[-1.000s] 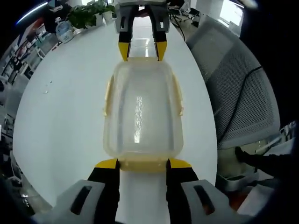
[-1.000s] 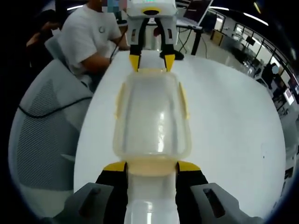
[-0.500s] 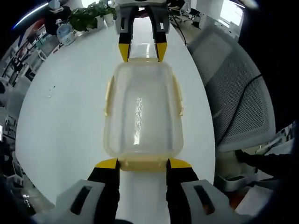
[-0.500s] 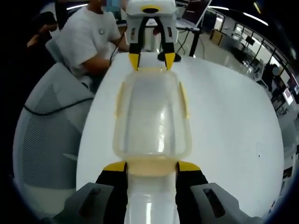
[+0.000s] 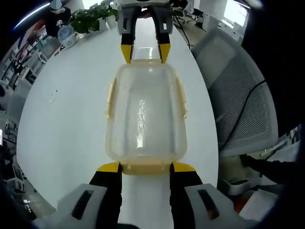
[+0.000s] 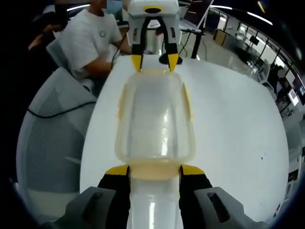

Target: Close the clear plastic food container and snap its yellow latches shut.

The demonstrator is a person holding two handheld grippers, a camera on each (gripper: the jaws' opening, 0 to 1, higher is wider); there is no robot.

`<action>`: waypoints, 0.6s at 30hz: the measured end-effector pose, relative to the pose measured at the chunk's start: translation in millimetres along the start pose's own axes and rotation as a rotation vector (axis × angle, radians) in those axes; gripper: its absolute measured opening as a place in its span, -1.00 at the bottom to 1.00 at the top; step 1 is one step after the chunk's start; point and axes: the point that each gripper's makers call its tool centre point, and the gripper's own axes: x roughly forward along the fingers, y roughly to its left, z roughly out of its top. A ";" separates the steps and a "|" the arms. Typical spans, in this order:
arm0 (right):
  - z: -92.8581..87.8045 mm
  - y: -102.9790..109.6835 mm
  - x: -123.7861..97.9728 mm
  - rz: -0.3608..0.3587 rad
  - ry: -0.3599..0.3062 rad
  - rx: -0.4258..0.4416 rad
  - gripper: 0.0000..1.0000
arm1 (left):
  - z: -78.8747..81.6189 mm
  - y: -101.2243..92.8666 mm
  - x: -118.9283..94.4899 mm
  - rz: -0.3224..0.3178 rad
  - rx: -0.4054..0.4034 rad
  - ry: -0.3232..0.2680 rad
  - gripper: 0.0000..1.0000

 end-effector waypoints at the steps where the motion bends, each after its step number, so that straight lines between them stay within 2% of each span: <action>1: -0.6 -0.2 -0.7 -0.002 0.001 -0.001 -0.24 | 0.9 0.4 0.4 0.000 -0.002 0.000 -0.24; 8: -6.4 -0.7 -7.1 -0.006 -0.001 0.003 -0.24 | 8.1 1.7 3.5 0.007 0.002 0.010 -0.24; 18: -21.4 1.3 -16.2 -0.007 0.014 0.007 -0.24 | 26.3 1.9 5.4 0.001 0.011 0.006 -0.24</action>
